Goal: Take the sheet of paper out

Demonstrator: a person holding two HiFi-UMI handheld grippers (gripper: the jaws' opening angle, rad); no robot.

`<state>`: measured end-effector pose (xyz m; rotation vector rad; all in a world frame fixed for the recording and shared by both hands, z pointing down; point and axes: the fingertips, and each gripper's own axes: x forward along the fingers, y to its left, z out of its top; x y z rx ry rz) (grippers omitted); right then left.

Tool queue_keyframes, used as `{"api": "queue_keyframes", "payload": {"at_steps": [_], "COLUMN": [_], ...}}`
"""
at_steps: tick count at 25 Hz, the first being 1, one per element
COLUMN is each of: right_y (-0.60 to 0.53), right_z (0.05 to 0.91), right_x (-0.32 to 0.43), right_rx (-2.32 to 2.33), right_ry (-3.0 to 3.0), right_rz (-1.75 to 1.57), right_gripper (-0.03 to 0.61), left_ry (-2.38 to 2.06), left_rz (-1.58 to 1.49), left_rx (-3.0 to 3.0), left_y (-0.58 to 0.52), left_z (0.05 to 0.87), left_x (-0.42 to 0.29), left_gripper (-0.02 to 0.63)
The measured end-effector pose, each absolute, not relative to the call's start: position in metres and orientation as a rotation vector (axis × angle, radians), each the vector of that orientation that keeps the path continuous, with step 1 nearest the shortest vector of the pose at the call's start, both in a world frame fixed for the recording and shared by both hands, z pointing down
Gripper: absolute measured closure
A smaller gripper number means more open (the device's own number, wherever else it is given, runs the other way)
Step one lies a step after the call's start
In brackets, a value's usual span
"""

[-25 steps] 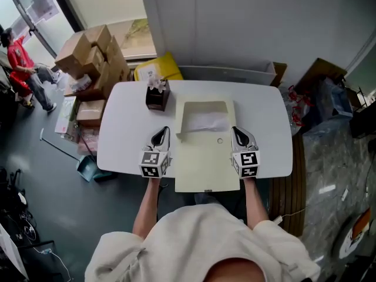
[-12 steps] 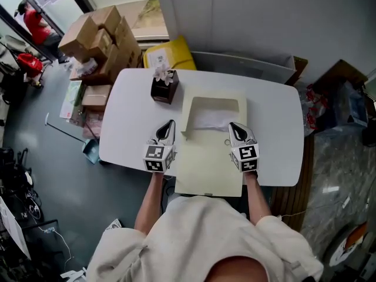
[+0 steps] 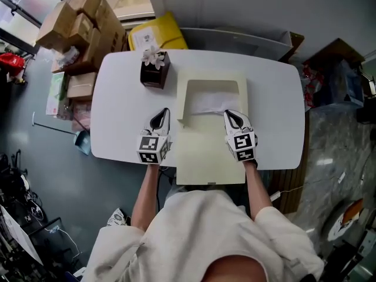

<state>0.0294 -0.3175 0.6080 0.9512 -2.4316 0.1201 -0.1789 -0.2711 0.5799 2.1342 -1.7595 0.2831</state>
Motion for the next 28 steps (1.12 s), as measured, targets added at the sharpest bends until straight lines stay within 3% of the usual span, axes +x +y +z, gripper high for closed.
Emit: {"api": "queue_keyframes", "payload": {"at_steps": [28], "right_y": [-0.288], "right_z": [0.741], "right_x": [0.022], "right_rx": [0.344], "right_ry": [-1.836], "right_rz": [-0.676], "right_gripper": [0.577], "left_ry": [-1.643], "left_rz": [0.285], "left_rx": [2.111], "left_y": [-0.262], "left_z": [0.63], "left_x": [-0.171], "left_gripper": [0.612]}}
